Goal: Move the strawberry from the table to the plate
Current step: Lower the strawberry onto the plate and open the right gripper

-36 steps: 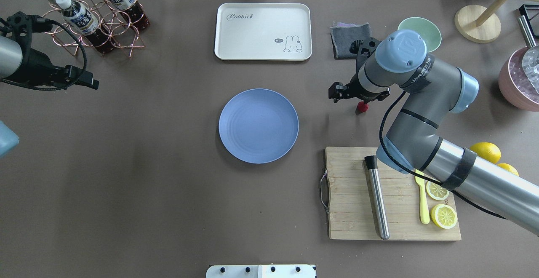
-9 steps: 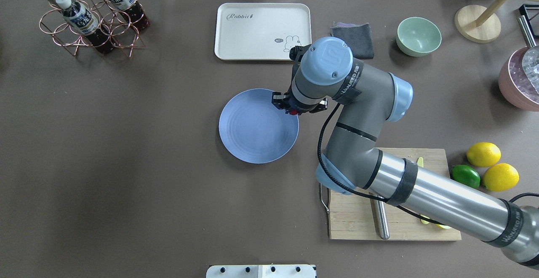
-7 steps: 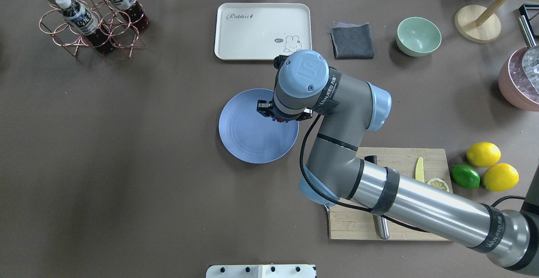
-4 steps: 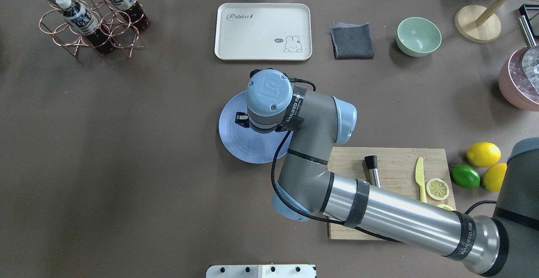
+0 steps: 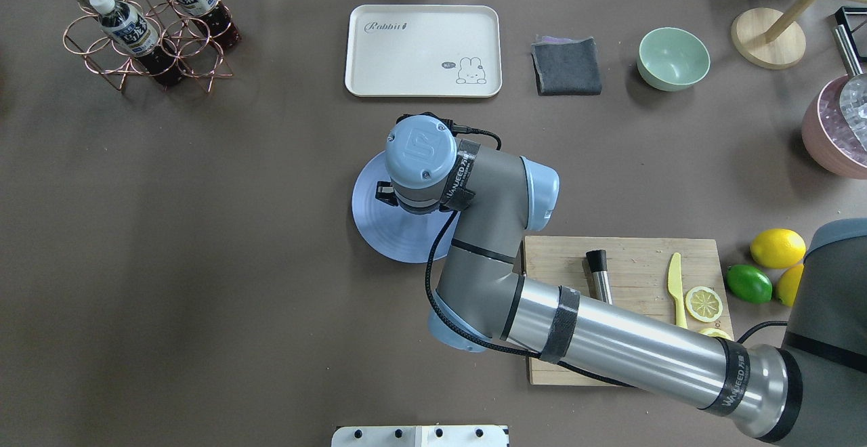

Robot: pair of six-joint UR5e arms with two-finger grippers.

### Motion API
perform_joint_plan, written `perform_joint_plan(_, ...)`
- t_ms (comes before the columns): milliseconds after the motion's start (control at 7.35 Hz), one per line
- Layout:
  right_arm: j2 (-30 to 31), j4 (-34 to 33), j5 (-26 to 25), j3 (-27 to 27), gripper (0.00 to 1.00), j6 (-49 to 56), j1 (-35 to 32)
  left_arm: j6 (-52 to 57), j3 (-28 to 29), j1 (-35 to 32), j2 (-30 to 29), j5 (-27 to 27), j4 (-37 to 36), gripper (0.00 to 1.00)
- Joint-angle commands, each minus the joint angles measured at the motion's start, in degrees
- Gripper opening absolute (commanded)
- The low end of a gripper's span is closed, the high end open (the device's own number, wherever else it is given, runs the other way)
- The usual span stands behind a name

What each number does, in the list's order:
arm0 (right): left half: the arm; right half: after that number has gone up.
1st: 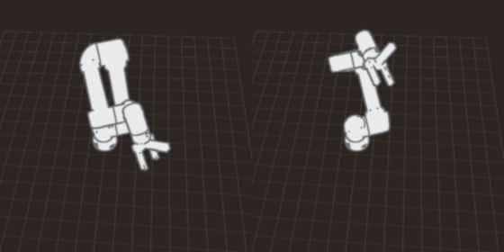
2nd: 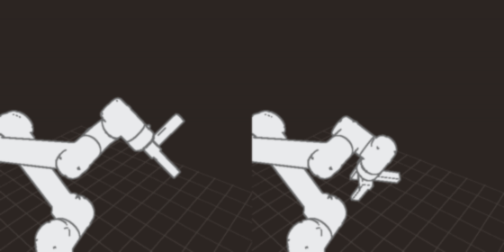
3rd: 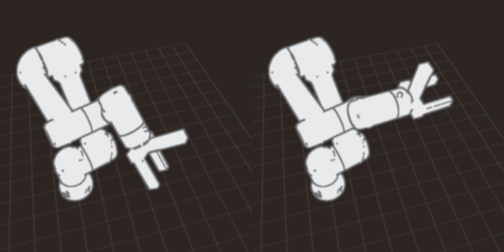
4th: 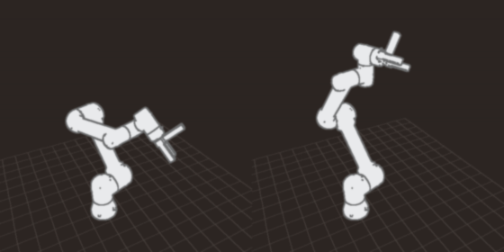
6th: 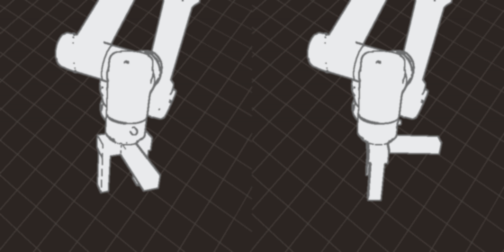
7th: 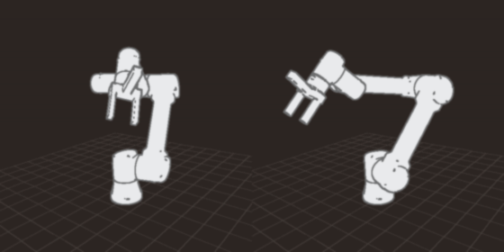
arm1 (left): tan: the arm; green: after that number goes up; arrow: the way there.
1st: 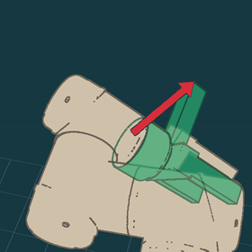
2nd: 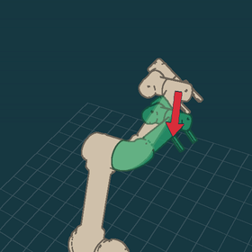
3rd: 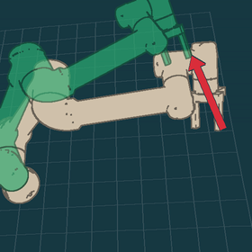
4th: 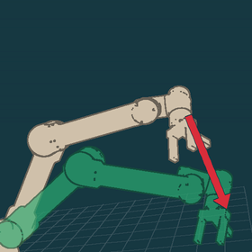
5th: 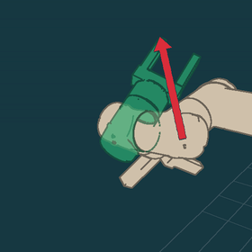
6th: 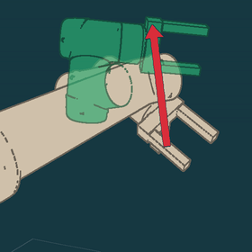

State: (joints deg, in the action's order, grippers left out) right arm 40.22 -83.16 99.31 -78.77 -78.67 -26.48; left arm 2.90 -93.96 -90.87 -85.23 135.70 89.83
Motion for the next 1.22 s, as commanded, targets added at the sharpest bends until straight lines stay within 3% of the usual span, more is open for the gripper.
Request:
perform_joint_plan(0,-0.41,0.02,-0.08,0.81,0.0,0.18,0.02,0.0,0.0,-0.01,0.06,0.01,0.0,0.98)
perform_joint_plan(272,-0.41,0.19,-0.17,0.81,0.0,0.27,-0.06,0.0,0.0,0.08,-0.03,0.01,0.0,0.98)
perform_joint_plan(544,-0.32,1.25,-0.26,1.07,0.8,-0.08,0.02,0.0,0.0,0.08,-0.03,0.01,0.0,0.98)
perform_joint_plan(680,-0.23,1.25,-0.26,1.07,1.0,0.09,0.02,0.0,0.0,0.08,-0.03,0.01,0.0,0.98)
perform_joint_plan(1089,-0.5,0.9,1.23,-1.46,1.0,0.53,-2.51,0.0,-0.08,0.08,-0.03,0.01,0.0,0.98)
